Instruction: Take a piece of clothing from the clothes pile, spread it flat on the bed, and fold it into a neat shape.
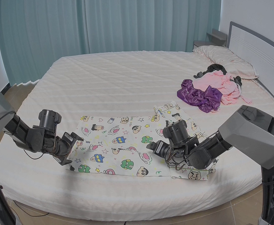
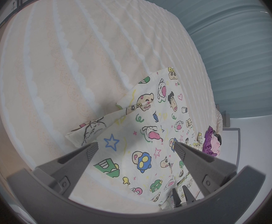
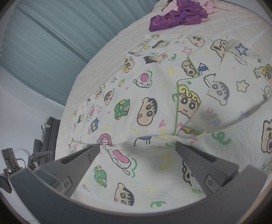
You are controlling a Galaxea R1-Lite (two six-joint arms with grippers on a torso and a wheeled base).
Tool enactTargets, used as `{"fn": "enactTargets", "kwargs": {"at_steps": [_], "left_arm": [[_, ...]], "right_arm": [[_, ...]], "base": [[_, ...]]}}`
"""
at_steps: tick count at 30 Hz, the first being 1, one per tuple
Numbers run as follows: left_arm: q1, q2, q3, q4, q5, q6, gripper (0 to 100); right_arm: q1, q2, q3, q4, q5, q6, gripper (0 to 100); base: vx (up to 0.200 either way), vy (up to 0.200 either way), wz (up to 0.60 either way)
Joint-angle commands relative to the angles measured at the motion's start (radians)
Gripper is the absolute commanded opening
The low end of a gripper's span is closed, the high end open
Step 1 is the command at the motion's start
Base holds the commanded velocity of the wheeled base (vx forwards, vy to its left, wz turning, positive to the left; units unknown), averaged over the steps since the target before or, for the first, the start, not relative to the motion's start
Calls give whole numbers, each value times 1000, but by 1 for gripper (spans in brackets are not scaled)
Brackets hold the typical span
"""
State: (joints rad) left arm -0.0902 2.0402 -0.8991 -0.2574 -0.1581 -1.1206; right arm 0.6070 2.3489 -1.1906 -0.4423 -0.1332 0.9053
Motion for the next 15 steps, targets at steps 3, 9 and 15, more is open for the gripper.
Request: {"fn": "enactTargets", "kwargs": {"at_steps": [3,9,15], "left_arm": [[12,-34,2,1,0,13,100],[21,-68,32,1,0,97,100],[37,-57,77,3,-1,237,100]], "right_arm": [[-4,-30,14,-47,10,3,100],[-4,-76,36,-78,18,-5,100],[-10,-145,161,-75,17,-83,100]], "base": [[0,0,0],[0,0,0],[0,0,0]]}}
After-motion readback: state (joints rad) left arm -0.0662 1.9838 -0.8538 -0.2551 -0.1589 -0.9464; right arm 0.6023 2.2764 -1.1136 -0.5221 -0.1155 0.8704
